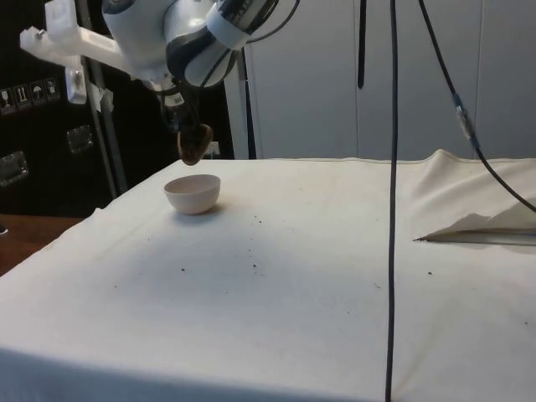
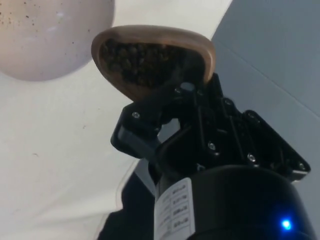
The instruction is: Pour the coffee beans from the cup into the bowl.
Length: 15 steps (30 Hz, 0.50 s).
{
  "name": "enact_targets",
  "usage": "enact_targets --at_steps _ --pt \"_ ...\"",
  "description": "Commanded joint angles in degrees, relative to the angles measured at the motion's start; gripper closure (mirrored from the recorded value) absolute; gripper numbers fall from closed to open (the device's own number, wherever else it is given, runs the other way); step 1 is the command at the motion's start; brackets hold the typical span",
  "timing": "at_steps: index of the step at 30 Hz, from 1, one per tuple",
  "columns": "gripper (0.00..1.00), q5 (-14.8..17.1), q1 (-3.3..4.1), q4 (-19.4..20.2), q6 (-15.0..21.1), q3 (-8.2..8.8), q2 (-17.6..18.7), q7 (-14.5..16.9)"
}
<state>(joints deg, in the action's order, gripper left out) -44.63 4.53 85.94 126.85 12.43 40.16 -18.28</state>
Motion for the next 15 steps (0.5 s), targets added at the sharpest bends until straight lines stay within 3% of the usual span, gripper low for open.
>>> enact_targets --at_steps 1,8,9,10,15 --pt "1.0 -0.9 0.52 -0.4 -0.6 0.29 0.4 -0.7" --pt "1.0 -5.0 1.09 -0.7 -2.8 -0.52 1.0 -3.8" --pt "1.0 -4.8 0.69 -0.4 -2.5 -0.86 0.7 -3.7" --pt "1.0 -5.5 1.15 -0.7 -3.2 -0.57 1.0 -4.2" --pt "1.0 -8.4 1.32 -0.7 -5.1 -1.26 0.9 -5.9"
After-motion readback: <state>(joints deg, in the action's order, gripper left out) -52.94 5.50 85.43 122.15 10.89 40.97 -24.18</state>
